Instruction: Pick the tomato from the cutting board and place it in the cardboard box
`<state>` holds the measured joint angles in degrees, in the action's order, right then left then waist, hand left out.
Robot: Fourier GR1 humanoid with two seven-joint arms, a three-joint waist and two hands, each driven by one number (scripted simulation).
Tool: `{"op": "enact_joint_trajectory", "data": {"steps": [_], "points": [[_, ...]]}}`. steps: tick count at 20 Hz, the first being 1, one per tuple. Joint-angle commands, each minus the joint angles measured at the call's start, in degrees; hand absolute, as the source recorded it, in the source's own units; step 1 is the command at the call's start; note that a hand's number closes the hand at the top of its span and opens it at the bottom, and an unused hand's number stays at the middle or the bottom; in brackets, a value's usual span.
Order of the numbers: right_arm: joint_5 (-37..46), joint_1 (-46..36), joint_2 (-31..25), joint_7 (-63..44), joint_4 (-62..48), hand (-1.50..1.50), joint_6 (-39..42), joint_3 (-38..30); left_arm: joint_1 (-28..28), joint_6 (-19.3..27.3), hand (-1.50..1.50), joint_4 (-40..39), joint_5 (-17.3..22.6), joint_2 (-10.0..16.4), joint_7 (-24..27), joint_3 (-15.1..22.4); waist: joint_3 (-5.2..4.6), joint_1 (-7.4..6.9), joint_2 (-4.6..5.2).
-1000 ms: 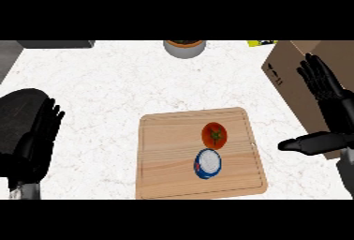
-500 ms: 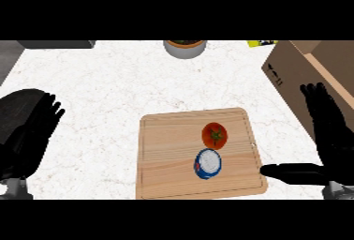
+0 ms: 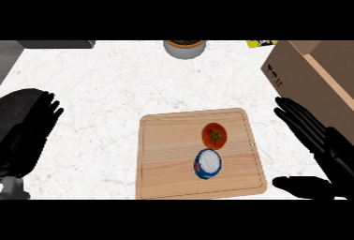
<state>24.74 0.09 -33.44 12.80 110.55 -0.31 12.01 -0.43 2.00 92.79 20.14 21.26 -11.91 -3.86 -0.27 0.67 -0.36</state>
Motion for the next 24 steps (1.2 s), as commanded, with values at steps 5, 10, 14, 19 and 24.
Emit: {"op": "enact_joint_trajectory", "data": {"steps": [5, 10, 14, 19, 24], "points": [[10.9, -6.67, -0.91, -31.7, 12.62, -1.5, 15.1, 10.43, -1.54, 1.9, 0.0, 2.81, -1.0, -0.64, -2.99, 0.71, 0.08, -0.86, 0.07], [9.61, -11.32, 7.04, -40.35, 7.07, -1.5, 21.58, 14.17, -0.25, -2.98, 0.0, -0.07, 1.1, 0.75, -0.95, -2.22, 0.2, -1.18, 0.37], [13.14, -12.86, 10.53, -44.04, 4.14, -1.5, 24.11, 15.57, 2.42, -1.44, 0.0, 4.16, 0.26, -1.48, -2.81, -1.63, 0.25, -1.11, 0.3], [14.65, -14.05, 13.1, -40.08, -1.94, -1.5, 25.59, 13.86, -4.15, -2.1, 0.0, -2.64, -1.7, -1.49, -3.34, -3.04, 0.27, -0.76, 0.41], [15.41, -11.92, 12.7, -37.92, -0.44, -1.5, 29.67, 10.26, -5.28, -2.73, 0.0, -1.68, -2.97, -3.15, -3.68, -3.53, 0.27, -0.61, 0.38]]}}
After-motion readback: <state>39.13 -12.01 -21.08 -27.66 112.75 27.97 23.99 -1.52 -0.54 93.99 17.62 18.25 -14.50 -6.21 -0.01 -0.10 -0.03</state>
